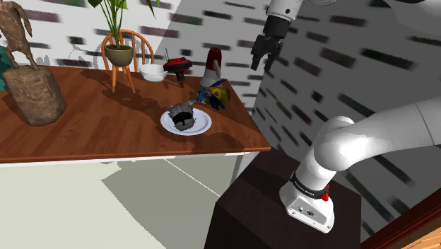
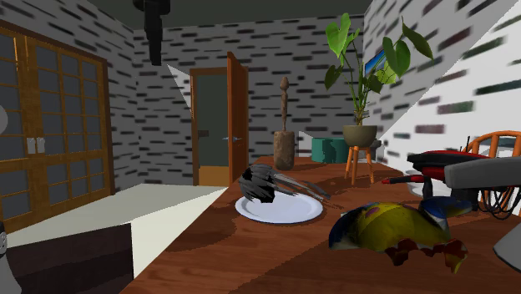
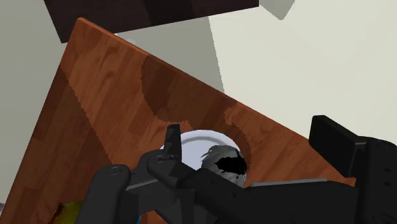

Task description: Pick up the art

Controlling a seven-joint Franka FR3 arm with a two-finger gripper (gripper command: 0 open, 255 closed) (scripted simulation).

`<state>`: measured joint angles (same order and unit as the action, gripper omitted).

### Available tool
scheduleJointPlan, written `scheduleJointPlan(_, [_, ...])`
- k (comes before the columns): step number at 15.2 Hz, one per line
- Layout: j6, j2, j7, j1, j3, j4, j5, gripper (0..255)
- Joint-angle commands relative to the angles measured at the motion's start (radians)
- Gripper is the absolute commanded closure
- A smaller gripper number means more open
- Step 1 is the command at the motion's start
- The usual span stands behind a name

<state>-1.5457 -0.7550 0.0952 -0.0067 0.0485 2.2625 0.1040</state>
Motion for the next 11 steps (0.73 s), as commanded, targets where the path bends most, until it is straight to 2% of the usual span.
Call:
scheduleJointPlan(1, [0.000, 0.000, 0.000, 0.000, 0.000, 0.000, 0.000, 0])
scheduleJointPlan(11, [-0.240, 0.324, 0.248, -0.038, -0.101, -0.054, 0.038, 0])
